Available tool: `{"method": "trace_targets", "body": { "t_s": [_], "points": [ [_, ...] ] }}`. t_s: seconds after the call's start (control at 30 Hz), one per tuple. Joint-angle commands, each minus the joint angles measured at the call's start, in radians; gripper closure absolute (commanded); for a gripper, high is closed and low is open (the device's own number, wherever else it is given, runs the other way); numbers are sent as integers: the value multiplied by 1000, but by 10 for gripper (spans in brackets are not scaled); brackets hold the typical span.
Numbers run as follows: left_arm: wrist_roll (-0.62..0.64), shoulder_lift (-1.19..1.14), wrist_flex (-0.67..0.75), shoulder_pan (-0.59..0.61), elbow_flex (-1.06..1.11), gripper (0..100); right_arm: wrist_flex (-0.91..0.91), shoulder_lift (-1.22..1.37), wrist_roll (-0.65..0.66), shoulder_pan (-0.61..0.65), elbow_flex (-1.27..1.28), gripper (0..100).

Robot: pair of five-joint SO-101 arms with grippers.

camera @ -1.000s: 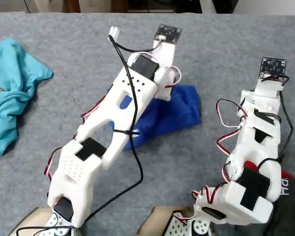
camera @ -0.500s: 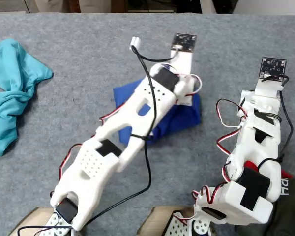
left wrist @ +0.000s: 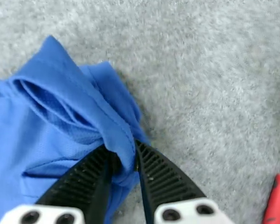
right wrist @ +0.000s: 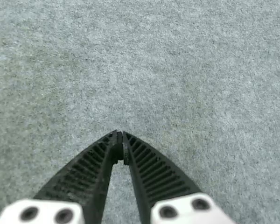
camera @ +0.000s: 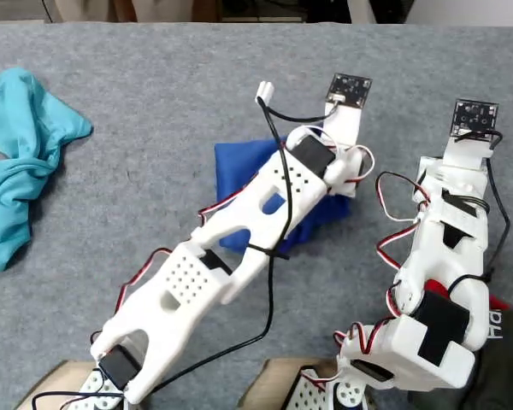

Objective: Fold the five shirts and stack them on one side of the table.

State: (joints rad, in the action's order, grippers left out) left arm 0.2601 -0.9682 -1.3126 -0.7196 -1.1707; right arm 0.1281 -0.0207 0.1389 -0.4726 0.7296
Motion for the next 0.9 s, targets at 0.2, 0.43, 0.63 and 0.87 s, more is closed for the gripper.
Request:
{"method": "trace_targets", "body": {
  "t_s": [0.2,0.43,0.63,0.87],
  "points": [
    [3,-38,9,-34,-115,971,8,2,-9,-18,-54,994],
    [58,-28,-26,-25,-117,808,75,5,-9,-18,-90,994],
    [71,-28,-63,49,-120,808,100,10,-9,-18,-104,994],
    [68,-38,-301,308,-374,957,101,8,-9,-12,-102,994]
  ]
}}
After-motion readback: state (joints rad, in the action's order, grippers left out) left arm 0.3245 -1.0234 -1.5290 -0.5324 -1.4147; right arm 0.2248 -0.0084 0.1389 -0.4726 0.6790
